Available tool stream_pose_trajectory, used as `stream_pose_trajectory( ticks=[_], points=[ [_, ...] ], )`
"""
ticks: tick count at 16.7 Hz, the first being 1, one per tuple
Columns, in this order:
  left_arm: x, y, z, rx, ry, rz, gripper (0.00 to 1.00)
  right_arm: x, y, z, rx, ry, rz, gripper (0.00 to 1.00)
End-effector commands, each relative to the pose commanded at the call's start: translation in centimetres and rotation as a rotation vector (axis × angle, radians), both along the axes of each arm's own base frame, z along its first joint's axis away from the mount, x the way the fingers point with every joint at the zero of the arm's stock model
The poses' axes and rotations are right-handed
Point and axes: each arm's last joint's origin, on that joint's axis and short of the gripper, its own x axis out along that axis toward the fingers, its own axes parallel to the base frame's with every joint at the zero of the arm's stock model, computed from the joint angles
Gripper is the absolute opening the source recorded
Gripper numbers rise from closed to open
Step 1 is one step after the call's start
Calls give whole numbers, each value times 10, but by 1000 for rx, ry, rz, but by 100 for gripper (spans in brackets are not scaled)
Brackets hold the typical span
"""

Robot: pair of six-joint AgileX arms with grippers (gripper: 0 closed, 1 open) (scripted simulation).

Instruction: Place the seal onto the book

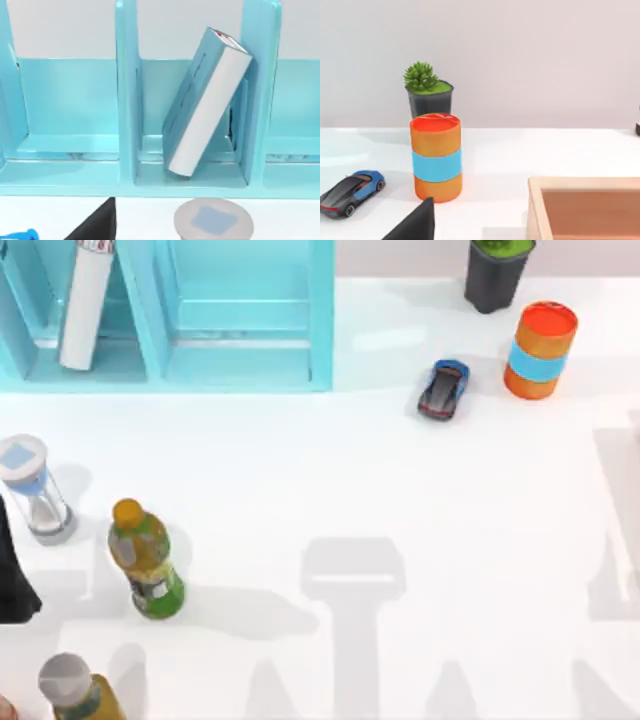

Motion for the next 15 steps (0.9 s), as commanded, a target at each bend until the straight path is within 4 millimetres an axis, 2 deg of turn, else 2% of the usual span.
stream_pose_trajectory(
  ticks=[4,9,12,15],
  points=[
    [1,0,7,7,-14,-1,100,0,0,0,0,0,0,100],
    [17,-2,45,59,-54,9,100,0,0,0,0,0,0,100],
    [49,-4,65,108,-24,21,100,0,0,0,0,0,0,100],
    [101,-9,65,170,64,27,100,0,0,0,0,0,0,100]
  ],
)
